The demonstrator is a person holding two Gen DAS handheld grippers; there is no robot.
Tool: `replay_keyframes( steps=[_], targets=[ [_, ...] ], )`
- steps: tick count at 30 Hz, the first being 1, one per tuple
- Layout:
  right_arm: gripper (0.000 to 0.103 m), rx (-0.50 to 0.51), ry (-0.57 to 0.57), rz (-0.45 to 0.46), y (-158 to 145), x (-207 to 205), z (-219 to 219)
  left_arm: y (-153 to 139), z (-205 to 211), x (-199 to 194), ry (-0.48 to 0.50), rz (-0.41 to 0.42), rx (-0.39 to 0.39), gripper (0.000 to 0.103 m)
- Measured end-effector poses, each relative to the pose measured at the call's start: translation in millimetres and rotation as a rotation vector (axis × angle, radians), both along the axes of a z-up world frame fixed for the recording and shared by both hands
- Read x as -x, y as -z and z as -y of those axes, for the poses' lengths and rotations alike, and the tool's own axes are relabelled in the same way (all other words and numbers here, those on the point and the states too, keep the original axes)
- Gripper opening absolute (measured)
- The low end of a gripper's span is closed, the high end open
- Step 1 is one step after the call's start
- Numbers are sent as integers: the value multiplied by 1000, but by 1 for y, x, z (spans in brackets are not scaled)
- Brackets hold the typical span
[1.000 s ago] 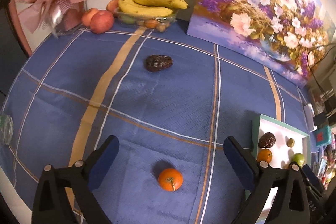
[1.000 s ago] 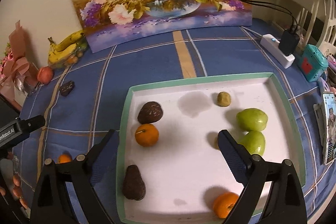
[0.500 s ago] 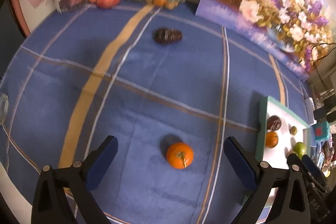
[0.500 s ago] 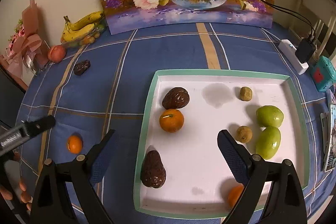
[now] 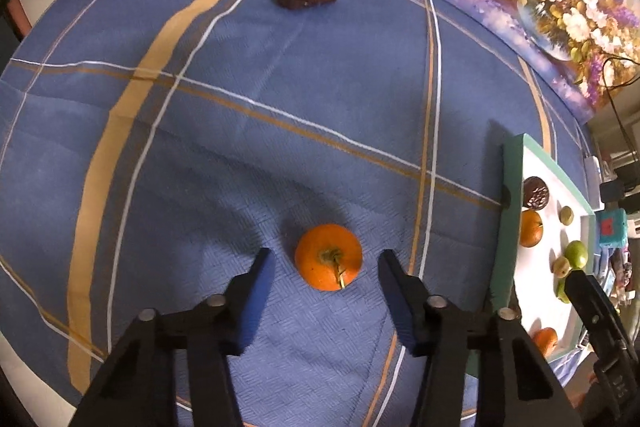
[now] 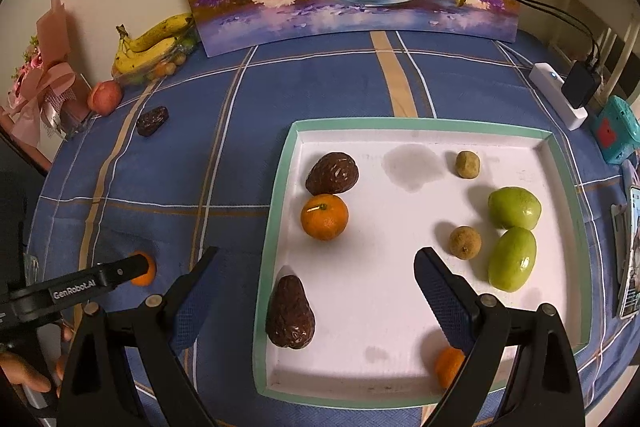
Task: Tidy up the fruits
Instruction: 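Move both open tools back toward the last tangerine on the tablecloth, then grasp the last tangerine with the left tool, then lift the tangerine with the left tool toward the tray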
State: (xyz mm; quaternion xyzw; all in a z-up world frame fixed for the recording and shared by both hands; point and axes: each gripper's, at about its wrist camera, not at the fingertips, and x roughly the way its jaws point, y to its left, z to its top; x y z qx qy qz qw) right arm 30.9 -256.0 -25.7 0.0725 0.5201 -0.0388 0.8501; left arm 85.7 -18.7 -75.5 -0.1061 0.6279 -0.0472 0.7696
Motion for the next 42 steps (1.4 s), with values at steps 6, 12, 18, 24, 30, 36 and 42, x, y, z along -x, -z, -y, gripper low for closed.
replay_keyframes(
  steps=[6,12,18,24,30,36,42],
  targets=[
    [95,2,-3,-8,3,-1,-1,4,-4,-1,-13,-16,36,38],
    [95,0,3,-14,4,-1,-1,-7,-8,2,-34,21,48,37],
    [95,-3,-4,-17,5,-2,-2,-36,-16,-1,-78,105,58,37],
    [95,-8,-16,-26,7,-5,-5,-55,-15,-26,-111,157,65,37],
    [95,-28,13,-28,2,-20,-1,-70,-26,-51,-153,200,82,37],
    [94,-63,3,-2,-11,-51,-8,-74,-59,-77,-228,223,88,37],
    [88,-89,-61,4,-22,-94,-37,-65,-101,-96,-301,225,93,37]
  ],
)
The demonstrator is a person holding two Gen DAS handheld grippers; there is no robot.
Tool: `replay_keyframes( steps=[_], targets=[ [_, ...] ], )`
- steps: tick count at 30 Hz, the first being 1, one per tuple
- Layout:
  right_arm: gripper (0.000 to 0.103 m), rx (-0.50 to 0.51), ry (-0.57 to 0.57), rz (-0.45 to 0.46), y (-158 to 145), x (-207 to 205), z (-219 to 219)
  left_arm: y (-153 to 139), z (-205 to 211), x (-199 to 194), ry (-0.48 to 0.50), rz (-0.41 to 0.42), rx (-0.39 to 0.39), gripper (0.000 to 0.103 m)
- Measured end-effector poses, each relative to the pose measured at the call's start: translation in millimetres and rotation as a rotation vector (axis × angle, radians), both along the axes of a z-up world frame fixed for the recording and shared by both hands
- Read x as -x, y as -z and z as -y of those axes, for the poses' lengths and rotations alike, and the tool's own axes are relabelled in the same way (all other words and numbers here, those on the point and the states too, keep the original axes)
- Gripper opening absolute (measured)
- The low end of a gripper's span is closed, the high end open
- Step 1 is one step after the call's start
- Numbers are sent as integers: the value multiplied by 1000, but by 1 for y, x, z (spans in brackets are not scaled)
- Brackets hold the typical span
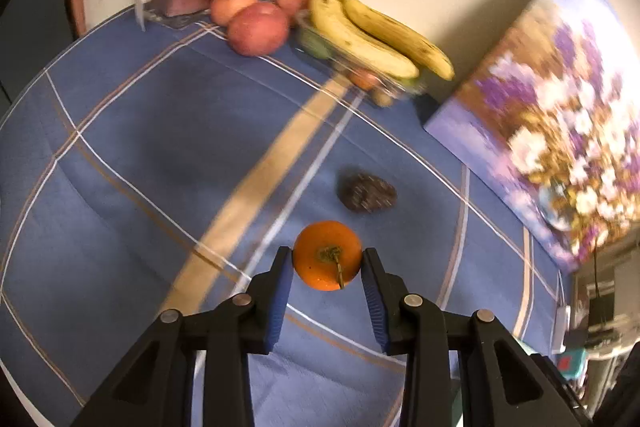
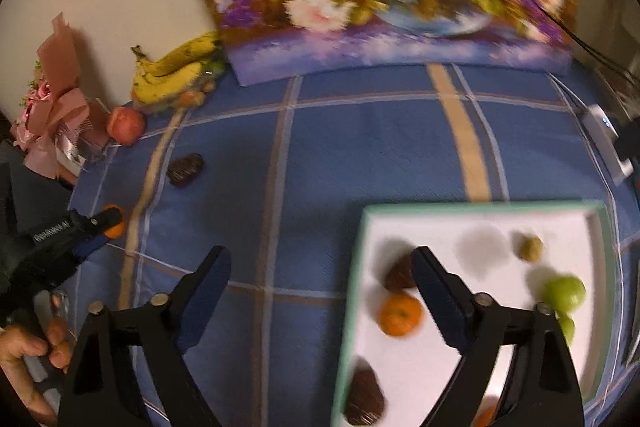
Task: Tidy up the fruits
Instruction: 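Lift the tangerine with the left tool toward the tray, then grasp the dark brown date on the cloth with the right tool while the left tool holds the tangerine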
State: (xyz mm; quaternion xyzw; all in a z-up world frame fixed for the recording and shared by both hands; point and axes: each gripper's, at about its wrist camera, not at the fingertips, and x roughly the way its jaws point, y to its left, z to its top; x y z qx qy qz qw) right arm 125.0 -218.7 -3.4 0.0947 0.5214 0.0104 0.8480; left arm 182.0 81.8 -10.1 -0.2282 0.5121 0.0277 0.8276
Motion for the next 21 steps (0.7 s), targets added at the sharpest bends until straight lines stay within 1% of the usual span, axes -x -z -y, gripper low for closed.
replay_keyframes(
  steps=[3,4,5,6,8,10,14,18,21],
  targets=[
    [86,-9,-46,0,-4,-22,-21,4,-22,-8,-37,5,7,37],
    [78,-14,-60,0,-5,-29,-29,5,-28,-9,-45,8,8,37],
    [74,-20,-72,-1,-6,-36,-36,5,-33,-10,-53,10,11,37],
    [71,-33,-88,-7,-6,-45,-46,6,-39,-10,-62,13,15,37],
    [71,-56,-103,-15,-6,-58,-58,6,-48,-13,-80,20,24,37],
    [65,-74,-119,-22,-3,-73,-74,6,-54,-15,-88,23,38,37],
    [64,-69,-162,-43,9,-97,-105,13,-63,-18,-110,13,61,37],
    [60,-58,-194,-102,31,-117,-133,21,-68,-21,-120,0,85,37],
    [60,-27,-212,-120,46,-129,-150,28,-71,-22,-128,-11,102,37]
  ],
)
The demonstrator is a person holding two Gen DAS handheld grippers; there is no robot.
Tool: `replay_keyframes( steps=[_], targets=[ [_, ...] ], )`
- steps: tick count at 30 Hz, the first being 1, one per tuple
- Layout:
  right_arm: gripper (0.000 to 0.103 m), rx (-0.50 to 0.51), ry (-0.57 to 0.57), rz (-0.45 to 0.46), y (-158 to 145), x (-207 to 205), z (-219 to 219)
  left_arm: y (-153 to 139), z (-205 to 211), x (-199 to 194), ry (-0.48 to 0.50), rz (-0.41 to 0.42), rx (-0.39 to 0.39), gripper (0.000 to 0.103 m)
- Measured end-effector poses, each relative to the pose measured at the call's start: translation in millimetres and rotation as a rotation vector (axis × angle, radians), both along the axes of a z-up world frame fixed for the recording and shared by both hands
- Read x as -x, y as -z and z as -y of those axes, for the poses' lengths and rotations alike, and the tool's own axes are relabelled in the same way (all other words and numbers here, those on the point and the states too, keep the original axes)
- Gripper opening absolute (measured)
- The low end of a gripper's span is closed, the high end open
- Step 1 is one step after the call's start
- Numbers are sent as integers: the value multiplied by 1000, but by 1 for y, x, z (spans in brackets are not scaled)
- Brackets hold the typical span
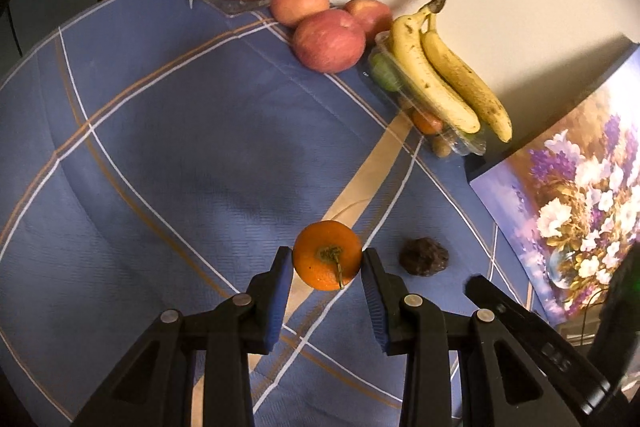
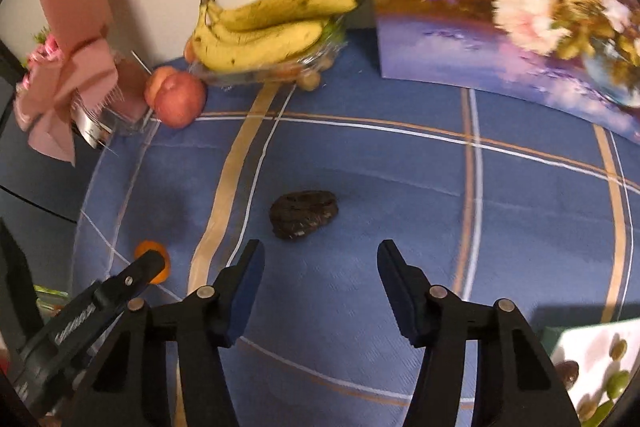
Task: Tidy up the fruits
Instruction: 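Grasp the dark brown date on the cloth with the right tool while the left tool holds the tangerine, then carry the tangerine in the left tool while the right tool carries the date over the tray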
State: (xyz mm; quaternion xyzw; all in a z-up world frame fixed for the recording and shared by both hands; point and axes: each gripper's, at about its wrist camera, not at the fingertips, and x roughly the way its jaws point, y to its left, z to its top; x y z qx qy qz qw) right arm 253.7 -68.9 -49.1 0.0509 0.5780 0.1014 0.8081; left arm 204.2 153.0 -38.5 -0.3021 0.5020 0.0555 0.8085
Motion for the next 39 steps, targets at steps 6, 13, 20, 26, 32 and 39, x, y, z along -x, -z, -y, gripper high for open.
replay_keyframes(
  steps=[6,13,20,26,32,39],
  targets=[
    [60,76,-49,-23,26,-18,-30,8,-9,-2,-22,-13,16,37],
    [60,202,-101,-25,49,-30,-50,11,-7,-5,-17,-18,19,37],
    [58,180,-87,-28,61,-32,-52,10,-4,-6,-12,-13,14,37],
    [58,165,-92,-1,51,-21,-50,7,2,-4,5,-12,4,37],
    [58,141,-81,20,16,3,-27,-14,31,7,54,11,-26,37],
    [58,144,-32,86,-58,41,19,-48,90,34,178,75,-87,37]
  ],
)
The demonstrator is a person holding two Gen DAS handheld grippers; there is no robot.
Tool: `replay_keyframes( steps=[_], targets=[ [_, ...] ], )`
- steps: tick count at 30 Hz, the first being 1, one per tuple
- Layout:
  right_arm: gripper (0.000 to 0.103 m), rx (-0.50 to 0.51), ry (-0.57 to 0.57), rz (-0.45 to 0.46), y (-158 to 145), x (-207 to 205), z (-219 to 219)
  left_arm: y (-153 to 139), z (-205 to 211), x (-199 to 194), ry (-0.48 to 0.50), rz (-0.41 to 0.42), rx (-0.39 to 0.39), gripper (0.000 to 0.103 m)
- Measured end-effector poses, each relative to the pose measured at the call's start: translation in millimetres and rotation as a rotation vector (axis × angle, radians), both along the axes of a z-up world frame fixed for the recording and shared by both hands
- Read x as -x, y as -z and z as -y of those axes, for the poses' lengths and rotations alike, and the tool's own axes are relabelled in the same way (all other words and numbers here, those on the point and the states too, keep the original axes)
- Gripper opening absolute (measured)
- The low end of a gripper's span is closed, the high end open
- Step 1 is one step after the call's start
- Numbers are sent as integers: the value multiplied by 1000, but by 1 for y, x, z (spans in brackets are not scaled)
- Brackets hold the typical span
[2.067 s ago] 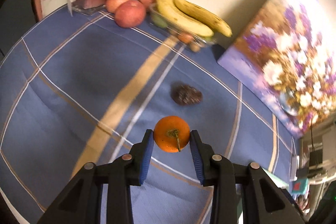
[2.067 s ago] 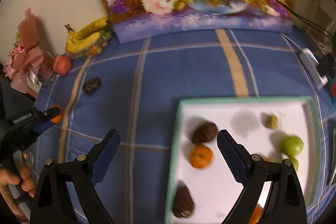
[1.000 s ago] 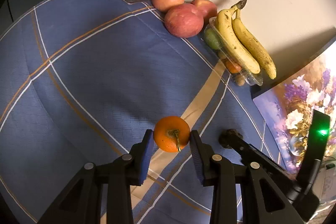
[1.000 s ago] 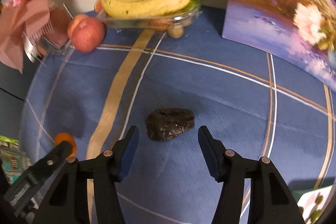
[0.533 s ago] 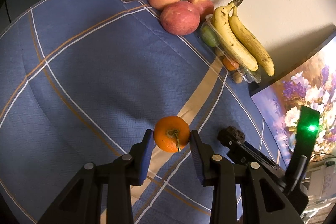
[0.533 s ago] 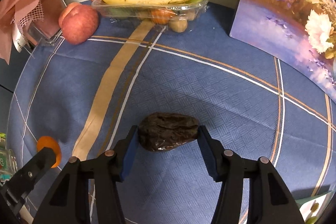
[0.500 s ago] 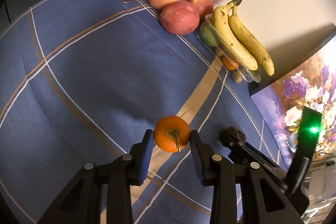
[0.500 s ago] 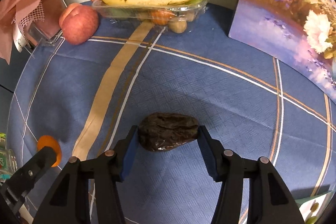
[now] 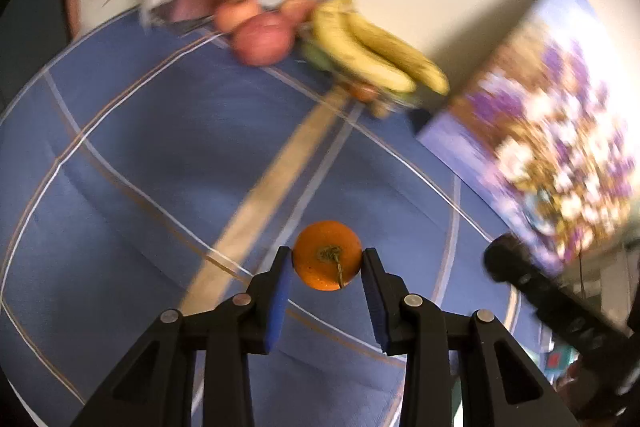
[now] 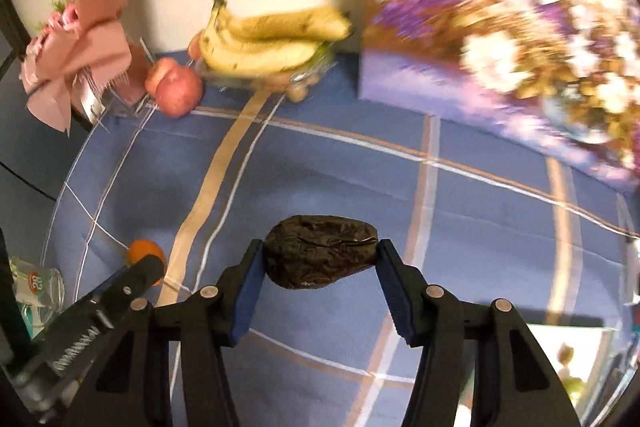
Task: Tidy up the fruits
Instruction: 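Carry the tangerine in the left tool while the right tool carries the date over the tray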
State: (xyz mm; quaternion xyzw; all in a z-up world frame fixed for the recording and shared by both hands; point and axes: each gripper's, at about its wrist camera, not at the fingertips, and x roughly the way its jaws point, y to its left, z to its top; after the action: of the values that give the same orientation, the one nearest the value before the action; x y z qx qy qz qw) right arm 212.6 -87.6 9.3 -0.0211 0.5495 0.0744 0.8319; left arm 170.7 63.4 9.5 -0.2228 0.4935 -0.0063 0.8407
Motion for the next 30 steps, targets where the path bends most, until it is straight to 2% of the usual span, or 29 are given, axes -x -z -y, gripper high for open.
replay_keyframes(
  steps=[6,8,11,13,15,17,20,24,30],
  targets=[
    [58,29,67,63,-48,40,45,-11,29,18,93,39,-33,38],
    [58,38,89,79,-55,53,58,-9,37,27,121,32,-12,37],
    [58,61,139,93,-60,81,83,-6,53,37,143,20,-20,37],
    [58,28,176,107,-59,100,101,-6,64,45,161,19,0,37],
    [58,39,201,119,-52,120,110,-5,75,52,185,15,21,37],
    [58,61,208,140,-47,136,116,-4,92,58,226,13,20,37],
    [58,32,258,151,-37,157,134,-4,110,62,264,9,14,37],
    [58,32,338,163,-28,173,156,-3,120,64,287,2,21,37],
    [58,43,391,157,-14,181,179,1,125,63,290,-15,6,37]
  ],
)
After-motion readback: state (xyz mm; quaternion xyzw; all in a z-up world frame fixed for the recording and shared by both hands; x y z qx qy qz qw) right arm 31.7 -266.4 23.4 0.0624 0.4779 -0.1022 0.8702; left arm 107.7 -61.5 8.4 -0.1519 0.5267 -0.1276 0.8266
